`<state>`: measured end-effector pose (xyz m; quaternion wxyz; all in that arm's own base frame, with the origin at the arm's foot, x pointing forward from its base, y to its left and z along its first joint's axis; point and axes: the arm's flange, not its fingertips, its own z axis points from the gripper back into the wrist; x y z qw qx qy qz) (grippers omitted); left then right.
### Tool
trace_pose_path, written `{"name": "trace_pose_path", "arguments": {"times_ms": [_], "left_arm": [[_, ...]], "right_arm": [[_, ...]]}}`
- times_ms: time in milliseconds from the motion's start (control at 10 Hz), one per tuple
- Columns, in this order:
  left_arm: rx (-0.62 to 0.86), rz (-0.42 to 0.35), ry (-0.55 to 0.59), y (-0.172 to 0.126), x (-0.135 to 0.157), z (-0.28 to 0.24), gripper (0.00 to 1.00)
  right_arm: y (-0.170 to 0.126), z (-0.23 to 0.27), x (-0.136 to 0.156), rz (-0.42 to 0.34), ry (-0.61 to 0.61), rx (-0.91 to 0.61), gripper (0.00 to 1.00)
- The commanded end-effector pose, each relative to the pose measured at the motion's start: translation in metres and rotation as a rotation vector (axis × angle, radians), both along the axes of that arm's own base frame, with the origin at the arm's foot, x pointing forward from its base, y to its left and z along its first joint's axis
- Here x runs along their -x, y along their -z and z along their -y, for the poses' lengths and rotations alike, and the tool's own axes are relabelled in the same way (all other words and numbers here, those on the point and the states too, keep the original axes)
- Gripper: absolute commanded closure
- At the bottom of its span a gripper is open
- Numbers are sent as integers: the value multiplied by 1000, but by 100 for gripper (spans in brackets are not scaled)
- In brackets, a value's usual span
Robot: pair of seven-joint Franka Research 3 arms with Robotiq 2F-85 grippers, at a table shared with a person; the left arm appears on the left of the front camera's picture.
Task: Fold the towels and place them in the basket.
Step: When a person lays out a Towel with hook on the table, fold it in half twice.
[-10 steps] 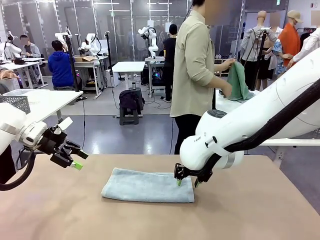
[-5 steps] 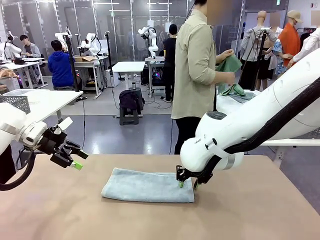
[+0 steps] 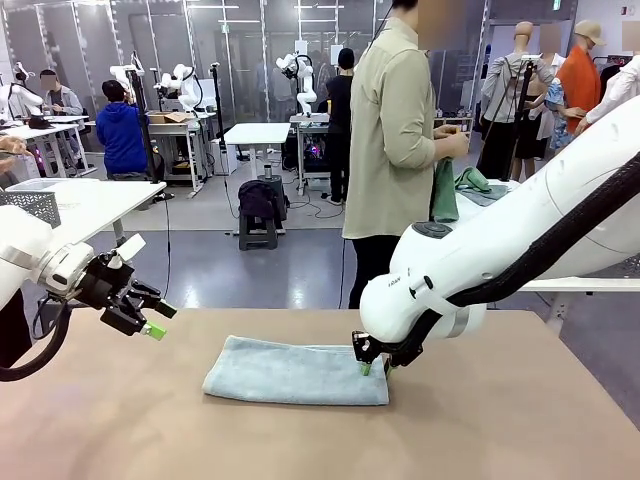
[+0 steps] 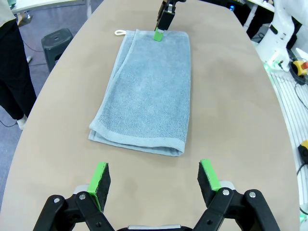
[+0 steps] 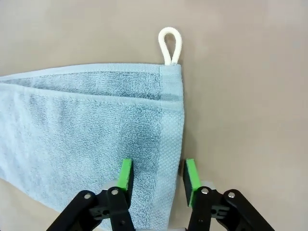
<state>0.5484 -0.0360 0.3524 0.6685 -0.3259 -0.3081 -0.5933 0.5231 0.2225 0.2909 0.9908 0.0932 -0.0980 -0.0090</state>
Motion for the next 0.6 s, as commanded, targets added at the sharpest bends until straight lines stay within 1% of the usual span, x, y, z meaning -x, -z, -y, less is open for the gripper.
{"name": "trace_pose_path", "arguments": {"times_ms": [0,100,200,400,500], "left_arm": [[-4,5,0,-2,-1,1,8],[-4,5,0,-2,-1,1,8],[-4,5,0,-2,-1,1,8],[-4,5,0,-2,-1,1,8],[-4,5,0,-2,-1,1,8]], "right_arm": [[5,-11,-2,-17,44,28,70],[6,-11,-2,-22,43,30,75],[6,-11,-2,-25,42,31,88],[5,-11,-2,-30,39,32,100],[6,-11,-2,-34,40,35,100]]}}
